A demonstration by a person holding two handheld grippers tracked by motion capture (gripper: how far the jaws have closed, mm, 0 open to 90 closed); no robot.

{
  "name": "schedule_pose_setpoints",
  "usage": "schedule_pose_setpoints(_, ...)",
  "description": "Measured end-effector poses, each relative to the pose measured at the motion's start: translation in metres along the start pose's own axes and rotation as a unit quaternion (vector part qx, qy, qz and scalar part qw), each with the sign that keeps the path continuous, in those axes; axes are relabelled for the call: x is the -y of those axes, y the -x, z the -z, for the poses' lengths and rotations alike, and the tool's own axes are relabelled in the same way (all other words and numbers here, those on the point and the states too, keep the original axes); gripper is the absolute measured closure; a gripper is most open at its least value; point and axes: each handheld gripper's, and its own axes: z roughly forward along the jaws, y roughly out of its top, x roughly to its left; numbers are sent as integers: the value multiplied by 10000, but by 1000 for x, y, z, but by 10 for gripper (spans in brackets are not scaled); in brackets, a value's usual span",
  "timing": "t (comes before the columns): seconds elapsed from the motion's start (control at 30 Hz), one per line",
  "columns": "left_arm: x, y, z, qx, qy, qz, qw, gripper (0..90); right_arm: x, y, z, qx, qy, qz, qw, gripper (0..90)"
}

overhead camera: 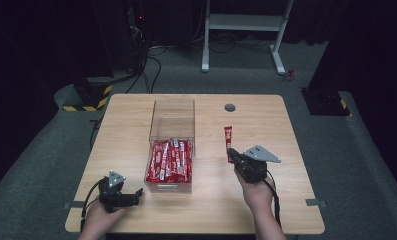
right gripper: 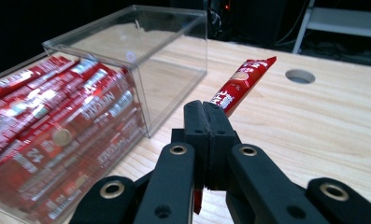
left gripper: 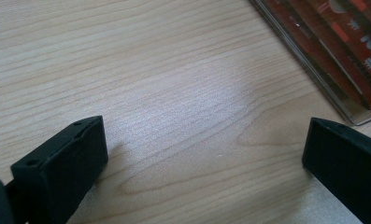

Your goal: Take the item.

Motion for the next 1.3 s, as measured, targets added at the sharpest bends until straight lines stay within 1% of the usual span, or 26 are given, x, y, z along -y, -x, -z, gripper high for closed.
schedule_pose_setpoints(0.17,0,0,0,6,-1,-4,10000,5,7,4,-8,46,-165,-56,9998,900)
schedule_pose_setpoints(0.2,0,0,0,5,-1,-5,10000,5,11,6,-12,64,-251,-74,9996,900)
schedule_pose_setpoints(0.27,0,0,0,8,0,-9,10000,5,12,6,-13,64,-273,-81,9996,900)
schedule_pose_setpoints(0.37,0,0,0,10,0,-8,10000,5,18,8,-20,73,-404,-101,9991,900)
schedule_pose_setpoints(0.43,0,0,0,13,1,-5,10000,5,20,8,-22,69,-437,-116,9990,900)
schedule_pose_setpoints(0.47,0,0,0,17,-1,-3,10000,5,23,8,-26,67,-513,-118,9986,900)
schedule_pose_setpoints(0.5,0,0,0,17,-1,-3,10000,5,23,8,-26,67,-513,-118,9986,900)
schedule_pose_setpoints(0.53,0,0,0,20,-1,7,10000,5,27,8,-30,47,-593,-135,9981,900)
schedule_pose_setpoints(0.73,0,1,0,21,-1,6,10000,5,35,3,-42,-8,-820,-108,9966,900)
schedule_pose_setpoints(0.9,0,1,0,22,0,5,10000,5,41,-1,-50,-7,-964,-39,9953,899)
schedule_pose_setpoints(0.97,0,1,0,22,-1,5,10000,5,43,-3,-52,-4,-1036,-63,9946,899)
schedule_pose_setpoints(1.17,0,1,0,24,2,1,10000,5,47,-6,-58,18,-1104,23,9939,898)
schedule_pose_setpoints(1.3,0,1,0,25,0,5,10000,5,51,-7,-61,49,-1213,7,9926,892)
